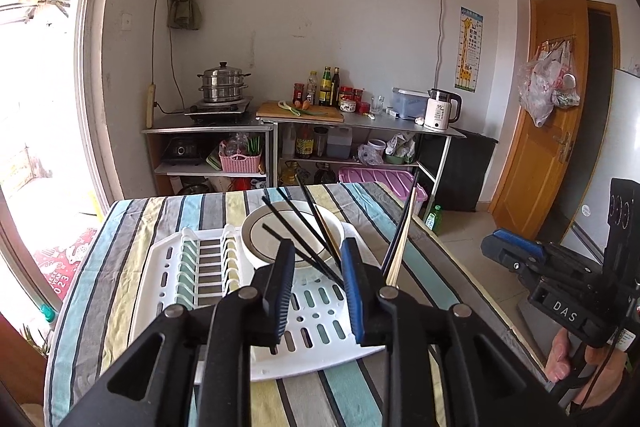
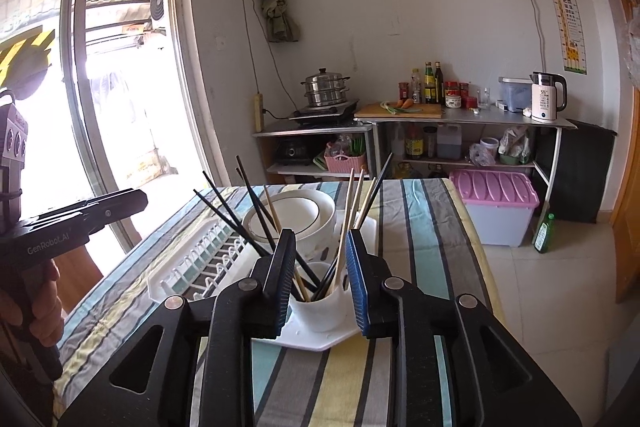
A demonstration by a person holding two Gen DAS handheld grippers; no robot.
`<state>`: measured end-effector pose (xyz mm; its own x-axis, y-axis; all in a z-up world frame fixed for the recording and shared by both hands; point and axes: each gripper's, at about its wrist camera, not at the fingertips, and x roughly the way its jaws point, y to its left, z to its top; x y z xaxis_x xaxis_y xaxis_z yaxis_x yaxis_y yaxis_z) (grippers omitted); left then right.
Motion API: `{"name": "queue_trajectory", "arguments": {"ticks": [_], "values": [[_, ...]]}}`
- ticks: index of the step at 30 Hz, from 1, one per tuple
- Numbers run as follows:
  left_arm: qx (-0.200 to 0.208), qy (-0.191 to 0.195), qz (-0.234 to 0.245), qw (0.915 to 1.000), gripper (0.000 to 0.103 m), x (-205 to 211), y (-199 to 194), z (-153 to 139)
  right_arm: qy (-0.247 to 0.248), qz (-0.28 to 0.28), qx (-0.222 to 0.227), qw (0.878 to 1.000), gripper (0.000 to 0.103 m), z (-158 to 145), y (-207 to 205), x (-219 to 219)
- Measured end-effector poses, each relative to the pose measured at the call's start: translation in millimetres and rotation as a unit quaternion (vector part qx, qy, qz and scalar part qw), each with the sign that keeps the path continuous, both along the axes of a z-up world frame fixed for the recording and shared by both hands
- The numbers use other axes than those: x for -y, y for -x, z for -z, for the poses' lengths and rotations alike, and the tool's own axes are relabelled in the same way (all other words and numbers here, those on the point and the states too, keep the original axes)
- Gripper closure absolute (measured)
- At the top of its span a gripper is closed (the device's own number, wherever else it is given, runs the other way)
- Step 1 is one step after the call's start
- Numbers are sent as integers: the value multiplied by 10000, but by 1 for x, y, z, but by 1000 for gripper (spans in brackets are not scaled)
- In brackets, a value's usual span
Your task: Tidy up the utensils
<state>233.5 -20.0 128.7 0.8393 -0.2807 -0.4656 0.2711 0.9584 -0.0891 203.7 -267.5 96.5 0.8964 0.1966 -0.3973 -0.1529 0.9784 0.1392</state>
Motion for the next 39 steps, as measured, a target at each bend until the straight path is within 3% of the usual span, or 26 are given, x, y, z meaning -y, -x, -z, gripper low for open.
{"name": "queue_trajectory", "arguments": {"ticks": [12, 25, 39], "values": [[-77, 63, -425, 9990, 77, -15, 97, 50, 255, -29, 183, 9995, 74, 16, 102, -30], [118, -117, -744, 9971, 77, -23, 183, 81, 325, -22, 105, 9994, 68, 51, 171, -56], [14, -120, -803, 9967, 77, -22, 212, 107, 543, 153, -28, 9984, 67, 74, 197, -65]]}}
